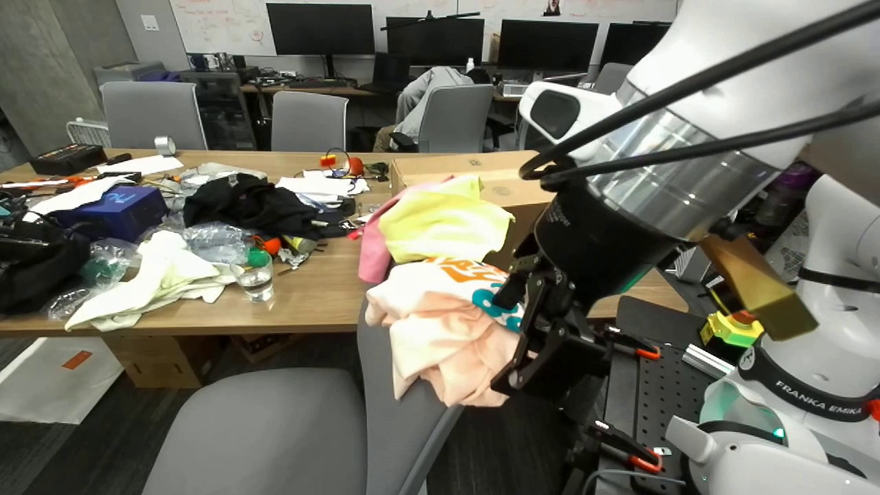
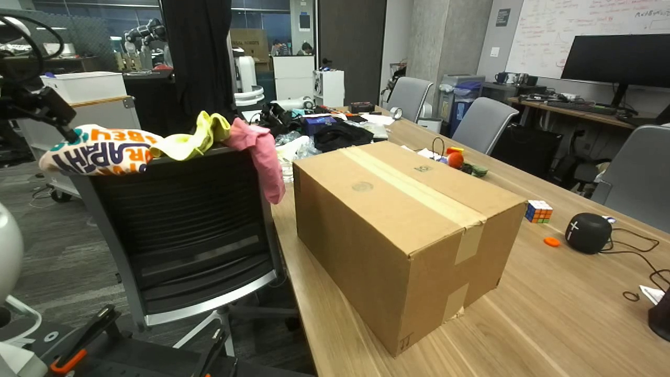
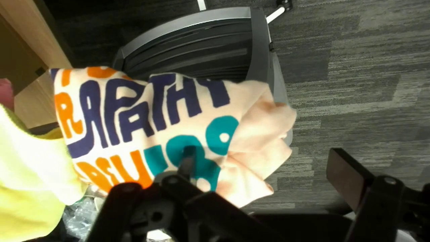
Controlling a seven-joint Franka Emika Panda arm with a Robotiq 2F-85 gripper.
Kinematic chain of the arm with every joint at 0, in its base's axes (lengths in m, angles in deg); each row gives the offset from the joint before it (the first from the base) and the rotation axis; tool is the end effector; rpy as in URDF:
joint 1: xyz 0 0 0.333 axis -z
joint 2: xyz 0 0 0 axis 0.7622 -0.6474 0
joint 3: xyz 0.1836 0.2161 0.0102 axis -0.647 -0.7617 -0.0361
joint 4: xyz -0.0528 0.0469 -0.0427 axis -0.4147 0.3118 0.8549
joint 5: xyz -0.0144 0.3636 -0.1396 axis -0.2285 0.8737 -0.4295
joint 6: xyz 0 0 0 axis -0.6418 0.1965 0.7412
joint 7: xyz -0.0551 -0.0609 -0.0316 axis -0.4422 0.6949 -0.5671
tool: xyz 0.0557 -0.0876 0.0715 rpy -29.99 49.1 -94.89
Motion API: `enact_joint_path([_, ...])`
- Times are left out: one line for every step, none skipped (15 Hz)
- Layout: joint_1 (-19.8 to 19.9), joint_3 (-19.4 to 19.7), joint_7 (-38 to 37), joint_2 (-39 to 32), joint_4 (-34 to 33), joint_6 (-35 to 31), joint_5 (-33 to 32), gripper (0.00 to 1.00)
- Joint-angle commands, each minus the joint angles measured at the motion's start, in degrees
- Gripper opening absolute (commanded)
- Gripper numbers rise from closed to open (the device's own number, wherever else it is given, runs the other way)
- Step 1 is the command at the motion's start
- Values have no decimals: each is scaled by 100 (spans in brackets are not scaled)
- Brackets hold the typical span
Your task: Put the shirts on the chair onto the box
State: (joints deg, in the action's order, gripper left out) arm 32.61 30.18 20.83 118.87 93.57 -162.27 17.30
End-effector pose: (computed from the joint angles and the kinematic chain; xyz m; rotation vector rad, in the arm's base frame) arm 0.3060 0.2912 0.3749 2.9856 0.6258 0.6169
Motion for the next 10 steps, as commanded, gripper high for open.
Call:
enact_joint_path([295, -230, -367, -59, 16, -322, -575, 100])
enact_joint_path([367, -290, -456, -71, 34, -369, -733, 100])
enact_joint_path([434, -336, -524, -81, 45, -406, -872, 100])
enact_joint_path([516, -395, -599, -85, 61, -441, -1030, 100])
enact_joint_path([618, -472, -683, -90, 83, -492, -1213, 100])
enact_joint_path([714, -548, -754, -86, 101, -523, -1374, 100])
enact_joint_path([835, -641, -836, -70, 120, -547, -1563, 100])
enact_joint_path([932, -714, -907, -63, 142, -580, -1713, 100])
enact_joint_path([1011, -771, -968, -82, 148, -589, -1807, 100])
enact_joint_path([1087, -827, -1012, -77, 152, -578, -1899, 100])
